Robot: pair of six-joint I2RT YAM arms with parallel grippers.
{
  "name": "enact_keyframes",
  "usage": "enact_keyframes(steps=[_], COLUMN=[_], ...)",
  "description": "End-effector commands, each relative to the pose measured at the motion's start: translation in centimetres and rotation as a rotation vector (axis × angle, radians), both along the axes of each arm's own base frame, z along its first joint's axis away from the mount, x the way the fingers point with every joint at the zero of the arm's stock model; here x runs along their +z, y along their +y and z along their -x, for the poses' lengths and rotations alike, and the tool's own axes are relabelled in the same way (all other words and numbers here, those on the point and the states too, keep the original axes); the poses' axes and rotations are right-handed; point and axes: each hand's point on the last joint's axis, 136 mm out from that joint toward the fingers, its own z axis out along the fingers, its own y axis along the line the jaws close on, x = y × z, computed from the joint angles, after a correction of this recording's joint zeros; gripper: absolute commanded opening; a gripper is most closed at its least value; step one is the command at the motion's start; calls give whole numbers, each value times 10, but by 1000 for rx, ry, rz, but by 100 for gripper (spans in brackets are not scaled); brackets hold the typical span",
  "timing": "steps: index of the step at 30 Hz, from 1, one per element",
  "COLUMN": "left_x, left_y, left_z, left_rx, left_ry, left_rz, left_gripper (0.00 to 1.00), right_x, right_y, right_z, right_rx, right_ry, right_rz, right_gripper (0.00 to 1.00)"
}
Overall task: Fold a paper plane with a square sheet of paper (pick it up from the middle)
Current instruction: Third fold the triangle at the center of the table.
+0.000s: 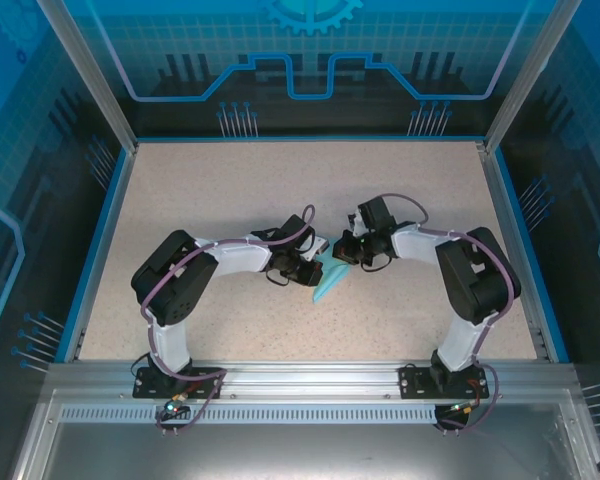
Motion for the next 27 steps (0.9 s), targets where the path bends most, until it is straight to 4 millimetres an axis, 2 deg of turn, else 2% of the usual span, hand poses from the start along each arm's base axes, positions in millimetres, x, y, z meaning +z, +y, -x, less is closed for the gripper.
enact_keyframes(steps=[1,8,27], left_x=[-8,-2,5], left_y=[6,4,0], left_z=[5,0,-8], left_rx=[-23,-27,-42], left_ry=[34,16,-31], left_rz=[-29,-26,-10], left_gripper=[0,0,0], right_x=[-16,-42,-48], right_y=[-14,-26,-26], right_z=[11,15,16], right_rx=[76,127,127], right_ry=[89,168,188], right_rz=[98,223,228], right_gripper=[1,1,0])
